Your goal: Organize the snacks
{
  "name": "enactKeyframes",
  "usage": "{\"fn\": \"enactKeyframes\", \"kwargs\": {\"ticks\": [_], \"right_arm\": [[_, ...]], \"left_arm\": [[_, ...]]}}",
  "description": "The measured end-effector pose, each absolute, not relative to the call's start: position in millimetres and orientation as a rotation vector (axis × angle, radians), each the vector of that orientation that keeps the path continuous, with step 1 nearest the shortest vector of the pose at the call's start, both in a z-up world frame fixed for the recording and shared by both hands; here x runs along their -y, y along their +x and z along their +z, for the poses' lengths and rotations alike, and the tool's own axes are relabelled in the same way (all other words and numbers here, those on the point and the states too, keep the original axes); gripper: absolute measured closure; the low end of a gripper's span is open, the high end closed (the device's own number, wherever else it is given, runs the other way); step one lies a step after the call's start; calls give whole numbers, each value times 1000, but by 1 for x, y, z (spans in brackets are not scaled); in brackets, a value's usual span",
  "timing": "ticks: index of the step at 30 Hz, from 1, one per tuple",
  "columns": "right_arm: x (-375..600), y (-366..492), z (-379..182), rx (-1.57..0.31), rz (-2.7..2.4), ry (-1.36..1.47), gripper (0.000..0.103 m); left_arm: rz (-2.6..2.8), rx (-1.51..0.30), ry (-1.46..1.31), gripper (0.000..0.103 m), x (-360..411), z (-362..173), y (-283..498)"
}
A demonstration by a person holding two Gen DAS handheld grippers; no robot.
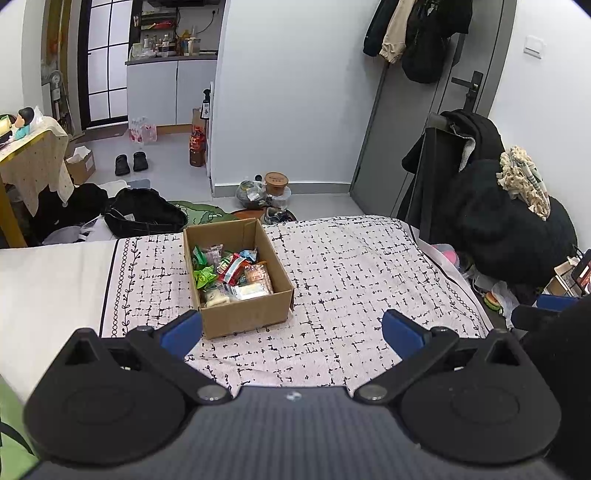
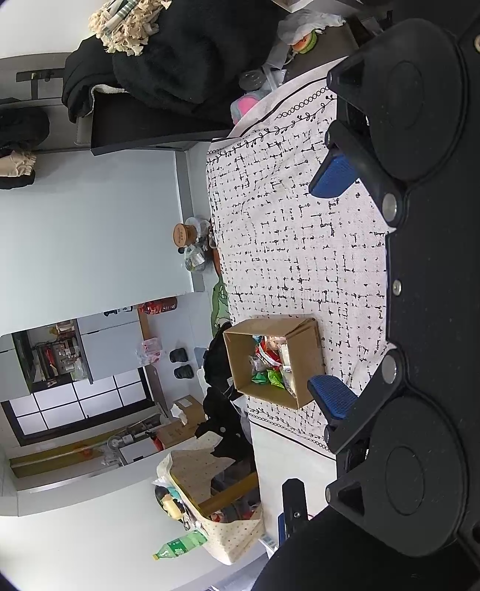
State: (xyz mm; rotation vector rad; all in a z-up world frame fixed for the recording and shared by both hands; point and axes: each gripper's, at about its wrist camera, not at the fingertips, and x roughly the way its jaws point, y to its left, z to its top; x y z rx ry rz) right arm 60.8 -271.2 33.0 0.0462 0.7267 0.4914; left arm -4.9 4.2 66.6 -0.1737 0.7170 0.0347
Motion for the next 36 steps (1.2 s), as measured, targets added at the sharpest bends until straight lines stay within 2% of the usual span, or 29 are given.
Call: {"fn": "enactKeyframes", "kwargs": {"ticks": [36], "right_arm": [[275,62,34,-736,477,51,0]], "left_arm": [[48,-729,-157,0,0,69,-4]]}}
